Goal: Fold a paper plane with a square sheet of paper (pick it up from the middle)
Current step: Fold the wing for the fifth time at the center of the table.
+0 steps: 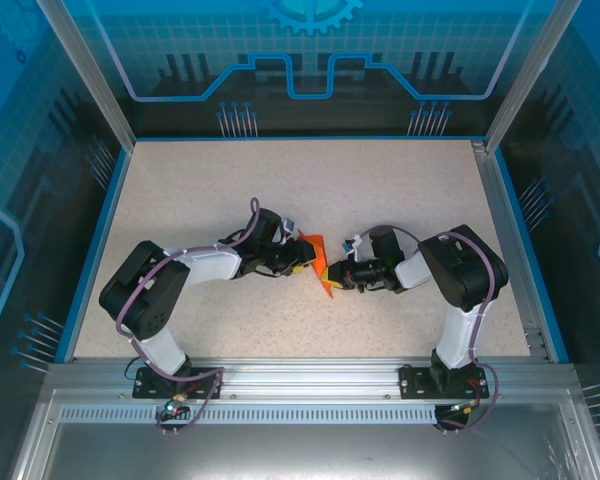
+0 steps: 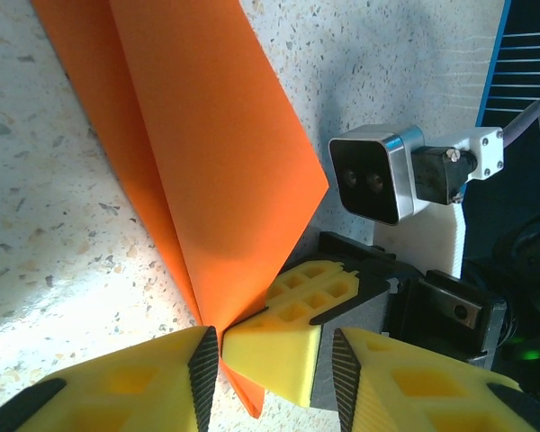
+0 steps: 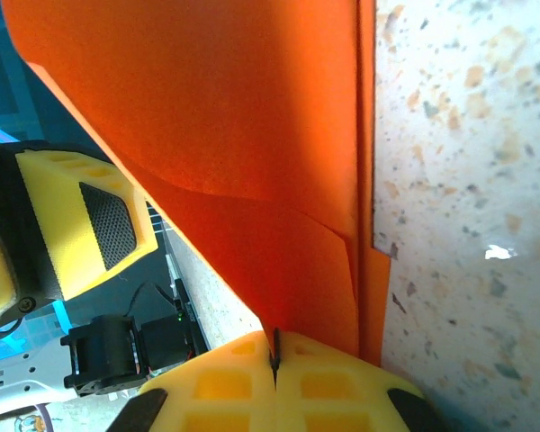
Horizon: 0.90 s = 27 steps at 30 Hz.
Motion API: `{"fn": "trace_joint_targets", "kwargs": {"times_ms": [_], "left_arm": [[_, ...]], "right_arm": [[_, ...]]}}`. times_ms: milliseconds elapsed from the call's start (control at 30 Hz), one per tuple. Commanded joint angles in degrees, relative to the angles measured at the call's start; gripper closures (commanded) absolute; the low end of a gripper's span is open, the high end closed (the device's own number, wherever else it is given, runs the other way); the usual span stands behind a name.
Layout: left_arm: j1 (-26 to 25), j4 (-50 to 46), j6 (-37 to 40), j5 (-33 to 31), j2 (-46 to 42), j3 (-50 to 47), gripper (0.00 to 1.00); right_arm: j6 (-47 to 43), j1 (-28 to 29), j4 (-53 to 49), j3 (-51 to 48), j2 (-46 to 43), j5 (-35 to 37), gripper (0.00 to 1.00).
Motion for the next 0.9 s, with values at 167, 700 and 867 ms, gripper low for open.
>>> {"fn": "trace_joint_targets", "kwargs": {"times_ms": [167,700,867], "left_arm": [[-0.41,0.86,1.4,-0.62,-1.54,-0.91,0.58],[-0.5,4.97,2.36,3.49,0.88,0.13,0.58],[-0.58,5.49,2.76,4.13,2.03,1.14,0.57]], "right_arm": [[0.72,-1.03,-5.25,-1.64,0.82,2.1,0.98],[1.74,-1.34,-6.82,-1.87,2.28,3.07,1.0],[2.91,-1.41,-6.28,-2.59,1.55,3.71,1.0]]}}
